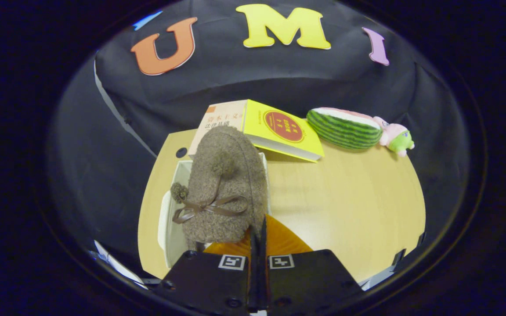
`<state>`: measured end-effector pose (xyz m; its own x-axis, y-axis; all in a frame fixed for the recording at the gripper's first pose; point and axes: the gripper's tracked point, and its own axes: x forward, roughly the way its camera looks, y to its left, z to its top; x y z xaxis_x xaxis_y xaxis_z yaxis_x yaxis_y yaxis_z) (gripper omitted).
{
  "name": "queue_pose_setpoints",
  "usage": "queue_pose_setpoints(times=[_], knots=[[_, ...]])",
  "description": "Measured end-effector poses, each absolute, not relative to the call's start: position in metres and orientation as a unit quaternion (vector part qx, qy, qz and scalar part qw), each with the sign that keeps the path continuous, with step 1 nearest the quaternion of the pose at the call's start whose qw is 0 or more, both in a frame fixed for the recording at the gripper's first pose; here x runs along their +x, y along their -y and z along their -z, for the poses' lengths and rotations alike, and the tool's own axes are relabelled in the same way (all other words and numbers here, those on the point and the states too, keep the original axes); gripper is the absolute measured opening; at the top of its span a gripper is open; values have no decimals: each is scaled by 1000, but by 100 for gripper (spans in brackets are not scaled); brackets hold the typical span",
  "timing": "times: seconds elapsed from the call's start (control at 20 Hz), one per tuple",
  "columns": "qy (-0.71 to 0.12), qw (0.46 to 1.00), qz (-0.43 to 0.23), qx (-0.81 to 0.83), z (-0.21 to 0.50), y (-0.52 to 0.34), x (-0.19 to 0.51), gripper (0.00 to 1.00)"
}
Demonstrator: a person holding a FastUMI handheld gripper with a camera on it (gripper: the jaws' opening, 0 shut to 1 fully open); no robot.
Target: Open the storage box then place both shoes into the box .Put the left shoe in first, then the right shoe, with the right side of both shoes facing outward in a uniform manner.
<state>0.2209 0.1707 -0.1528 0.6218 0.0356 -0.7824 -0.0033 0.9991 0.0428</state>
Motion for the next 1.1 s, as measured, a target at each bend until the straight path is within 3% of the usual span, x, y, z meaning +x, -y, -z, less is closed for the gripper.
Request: queue_pose_setpoints(times=[0.7, 0.8, 0.85, 1.1], knots=[[-425, 905, 19, -16, 203, -171, 232, 9], [-421, 907, 14, -7, 202, -172, 231, 15], [-412, 911, 20, -8, 197, -169, 231, 29], [-320, 945, 40, -59, 147, -153, 234, 67]])
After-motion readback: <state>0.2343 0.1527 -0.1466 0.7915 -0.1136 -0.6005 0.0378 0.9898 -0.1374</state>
